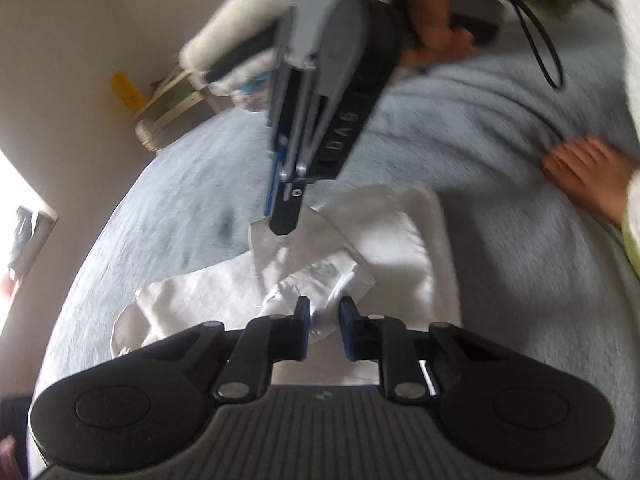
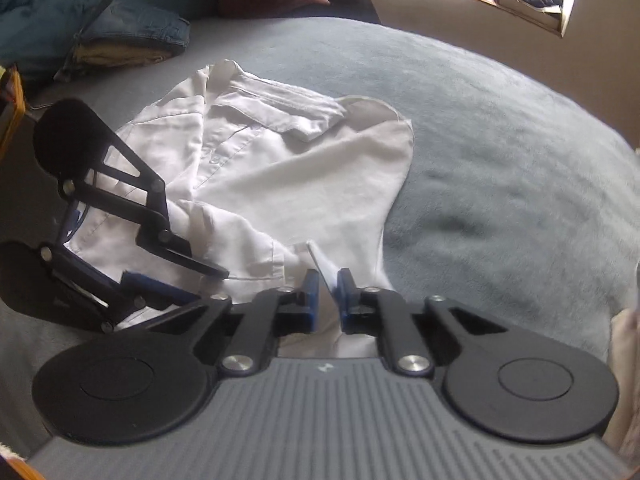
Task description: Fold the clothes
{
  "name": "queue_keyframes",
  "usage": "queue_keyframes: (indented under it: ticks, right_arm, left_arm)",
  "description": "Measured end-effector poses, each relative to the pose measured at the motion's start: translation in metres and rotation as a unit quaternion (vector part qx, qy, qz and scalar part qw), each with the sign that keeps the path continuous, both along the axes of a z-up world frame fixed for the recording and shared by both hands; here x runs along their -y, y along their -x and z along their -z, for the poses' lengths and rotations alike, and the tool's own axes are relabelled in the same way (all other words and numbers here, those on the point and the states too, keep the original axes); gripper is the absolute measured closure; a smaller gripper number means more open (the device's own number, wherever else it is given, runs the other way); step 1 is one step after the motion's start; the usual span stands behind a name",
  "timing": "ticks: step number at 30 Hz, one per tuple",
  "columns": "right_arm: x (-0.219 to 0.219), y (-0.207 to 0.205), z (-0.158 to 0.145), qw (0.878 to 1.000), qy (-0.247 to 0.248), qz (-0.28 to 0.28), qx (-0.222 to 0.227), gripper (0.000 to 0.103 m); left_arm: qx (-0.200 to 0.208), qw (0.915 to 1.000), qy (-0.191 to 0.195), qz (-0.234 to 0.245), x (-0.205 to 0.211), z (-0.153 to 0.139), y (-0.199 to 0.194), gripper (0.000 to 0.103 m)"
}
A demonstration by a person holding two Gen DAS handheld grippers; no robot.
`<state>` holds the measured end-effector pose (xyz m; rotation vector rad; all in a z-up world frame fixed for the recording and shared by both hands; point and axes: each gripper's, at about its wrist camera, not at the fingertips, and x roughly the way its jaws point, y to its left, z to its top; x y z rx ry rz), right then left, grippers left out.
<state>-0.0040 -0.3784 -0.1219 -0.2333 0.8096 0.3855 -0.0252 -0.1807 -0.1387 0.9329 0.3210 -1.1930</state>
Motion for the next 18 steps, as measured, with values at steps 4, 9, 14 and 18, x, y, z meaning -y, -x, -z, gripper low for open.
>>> queue_keyframes:
  ticks: [4,9,14,18]
  right_arm:
    - [-0.008,-0.019,-0.008,0.999,0.002,-0.019,0.027,0.099]
    - [-0.016,-0.054,-0.014,0.998,-0.017,-0.022,0.057,0.099]
    - [0.004,-0.088,-0.014,0.992,-0.100,0.050,0.060,0.097]
    - [0.048,-0.075,-0.019,0.972,-0.182,0.137,0.052,0.091]
  left_arm:
    - [-0.053,0.9956,0.041,-0.065,-0.006,-0.011,-0.026,0.087]
    - [-0.137,0.9756,0.078,-0.154,-0.013,-0.014,-0.065,0.086]
    - [-0.207,0.9491,0.110,-0.210,-0.020,-0.013,-0.094,0.082]
    - [-0.226,0.9420,0.122,-0.216,-0.023,-0.014,-0.102,0.079]
